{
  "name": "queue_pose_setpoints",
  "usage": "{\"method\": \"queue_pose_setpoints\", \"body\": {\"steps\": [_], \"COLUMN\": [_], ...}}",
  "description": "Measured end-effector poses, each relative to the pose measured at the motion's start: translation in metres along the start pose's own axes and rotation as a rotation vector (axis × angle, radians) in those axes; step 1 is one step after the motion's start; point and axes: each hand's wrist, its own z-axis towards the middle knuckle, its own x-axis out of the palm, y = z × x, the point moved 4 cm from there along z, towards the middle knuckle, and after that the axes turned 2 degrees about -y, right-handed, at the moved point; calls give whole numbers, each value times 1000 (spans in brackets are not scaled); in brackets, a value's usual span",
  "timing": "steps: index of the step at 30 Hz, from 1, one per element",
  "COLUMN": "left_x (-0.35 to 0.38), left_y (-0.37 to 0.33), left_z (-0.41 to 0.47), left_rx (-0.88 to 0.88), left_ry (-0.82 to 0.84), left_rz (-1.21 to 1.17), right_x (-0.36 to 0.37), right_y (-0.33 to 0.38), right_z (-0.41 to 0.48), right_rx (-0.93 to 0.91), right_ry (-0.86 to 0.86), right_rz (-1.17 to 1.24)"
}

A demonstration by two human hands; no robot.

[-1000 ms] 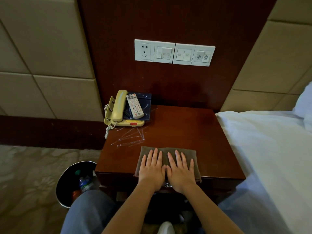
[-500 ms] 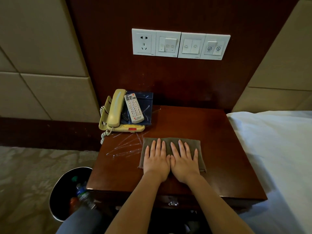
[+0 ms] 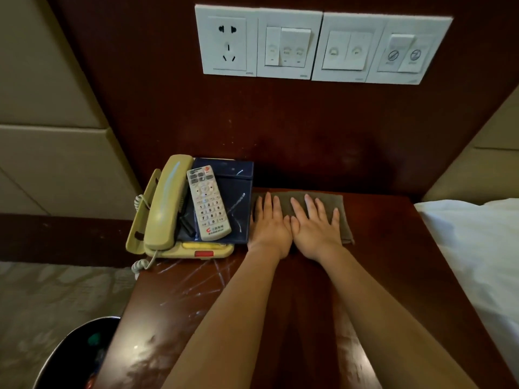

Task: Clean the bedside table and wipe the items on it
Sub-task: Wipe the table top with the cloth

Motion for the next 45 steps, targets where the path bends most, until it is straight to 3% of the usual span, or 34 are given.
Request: {"method": "queue_pose_setpoints", "body": {"steps": [8, 18, 32, 45], "left_x": [-8, -5, 8, 18], "left_y": [-1, 0, 6, 19], "left_z": [36, 22, -111, -243], "left_rx": [-45, -53, 112, 138], "left_ry": [-28, 3, 0, 57], "left_rz": [-26, -17, 105, 113], "right_x": [-8, -5, 20, 44], "right_y": [0, 2, 4, 21], "right_z": [40, 23, -123, -251], "right_rx": [-17, -9, 24, 38], "right_ry": [-18, 21, 27, 72], "right_rz": [-6, -3, 29, 31]}}
